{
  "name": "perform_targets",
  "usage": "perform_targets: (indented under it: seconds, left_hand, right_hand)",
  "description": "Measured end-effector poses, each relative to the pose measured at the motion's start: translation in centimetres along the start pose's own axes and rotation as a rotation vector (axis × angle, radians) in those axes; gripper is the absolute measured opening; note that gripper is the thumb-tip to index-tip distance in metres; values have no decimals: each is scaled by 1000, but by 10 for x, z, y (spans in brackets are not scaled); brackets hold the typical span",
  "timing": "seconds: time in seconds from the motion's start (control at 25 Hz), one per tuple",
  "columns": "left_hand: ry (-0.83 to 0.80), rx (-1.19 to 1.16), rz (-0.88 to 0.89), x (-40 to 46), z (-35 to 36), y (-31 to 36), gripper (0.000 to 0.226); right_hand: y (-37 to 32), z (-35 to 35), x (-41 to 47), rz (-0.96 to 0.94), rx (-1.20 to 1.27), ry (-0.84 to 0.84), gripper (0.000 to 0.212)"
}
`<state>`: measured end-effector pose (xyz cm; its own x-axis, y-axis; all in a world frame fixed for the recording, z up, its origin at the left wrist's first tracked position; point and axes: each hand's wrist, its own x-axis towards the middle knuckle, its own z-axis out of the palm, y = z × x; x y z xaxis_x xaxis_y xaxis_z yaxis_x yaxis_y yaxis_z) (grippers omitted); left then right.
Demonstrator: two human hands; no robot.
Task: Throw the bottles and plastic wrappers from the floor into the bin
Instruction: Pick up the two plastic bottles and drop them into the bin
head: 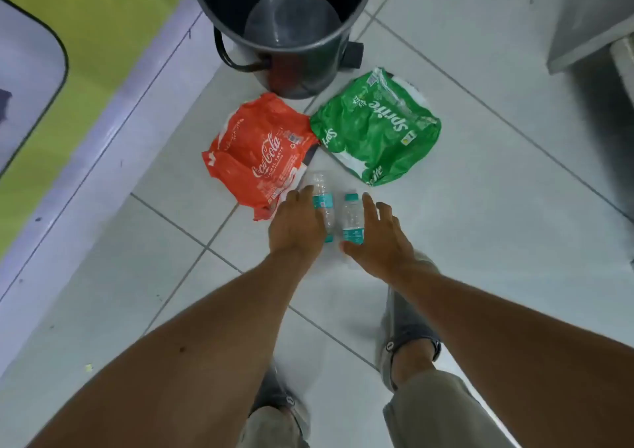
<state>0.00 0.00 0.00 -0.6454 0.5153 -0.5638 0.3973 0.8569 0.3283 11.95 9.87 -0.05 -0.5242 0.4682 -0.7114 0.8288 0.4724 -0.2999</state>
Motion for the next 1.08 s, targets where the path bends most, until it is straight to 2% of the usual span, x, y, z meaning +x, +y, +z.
perform_targets:
  seconds: [0.08,0.24,0.44,0.52,0.76,0.96,1.08]
  left_hand:
    - [25,-136,-143,10,15,3,55]
    - [-43,-252,-273,18,34,11,56]
    - [-57,-311,-267,5,23,10,49]
    - [-30,-312,-221,-11,1,9,50]
    - [92,-253,-98,-47,-121,19,54]
    - [236,-179,-67,-25,-227,30,50]
    - [274,-162,-42,-3,-259,39,49]
  right_hand:
    - [1,14,9,45,84,58,102]
    - [3,35,18,67,152,88,91]
    - [2,26,8,73,181,86,87]
    - [-3,8,-7,36,152,115,87]
    - [-37,-105,-53,-77,38,232,86]
    - [-95,-206,-45,-193,-23,355,85]
    - [-129,-243,-25,-287,-96,360,81]
